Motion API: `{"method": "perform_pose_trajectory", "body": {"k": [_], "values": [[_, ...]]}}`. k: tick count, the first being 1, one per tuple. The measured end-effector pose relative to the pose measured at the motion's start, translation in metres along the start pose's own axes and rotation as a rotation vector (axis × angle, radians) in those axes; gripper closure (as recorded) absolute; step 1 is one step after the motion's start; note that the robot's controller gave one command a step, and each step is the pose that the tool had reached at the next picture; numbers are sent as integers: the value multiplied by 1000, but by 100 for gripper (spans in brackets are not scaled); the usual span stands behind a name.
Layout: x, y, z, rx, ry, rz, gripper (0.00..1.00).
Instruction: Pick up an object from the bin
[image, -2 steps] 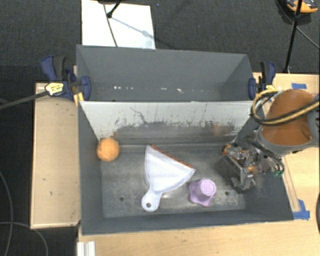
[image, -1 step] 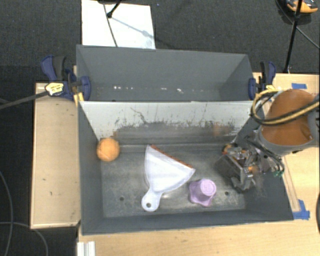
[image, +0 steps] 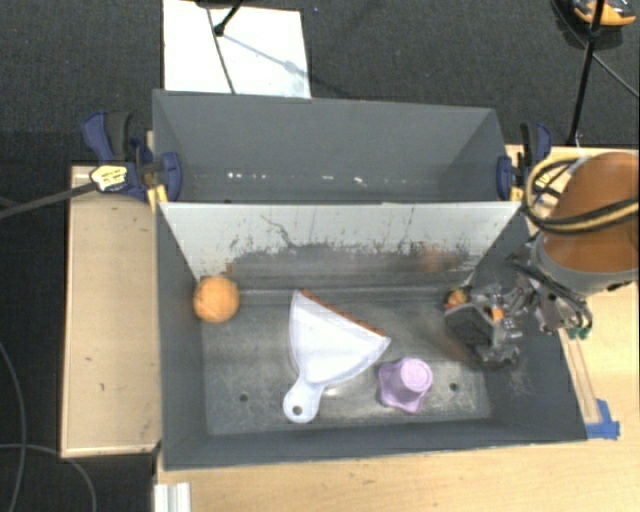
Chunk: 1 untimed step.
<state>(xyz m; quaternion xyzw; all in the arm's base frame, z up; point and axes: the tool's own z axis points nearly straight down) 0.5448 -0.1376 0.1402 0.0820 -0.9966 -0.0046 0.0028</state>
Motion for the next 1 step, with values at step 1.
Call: {"method": "perform_pose_trajectory", "body": {"k": [1], "values": [[1, -2, -70, 9, -5, -23, 100]]}}
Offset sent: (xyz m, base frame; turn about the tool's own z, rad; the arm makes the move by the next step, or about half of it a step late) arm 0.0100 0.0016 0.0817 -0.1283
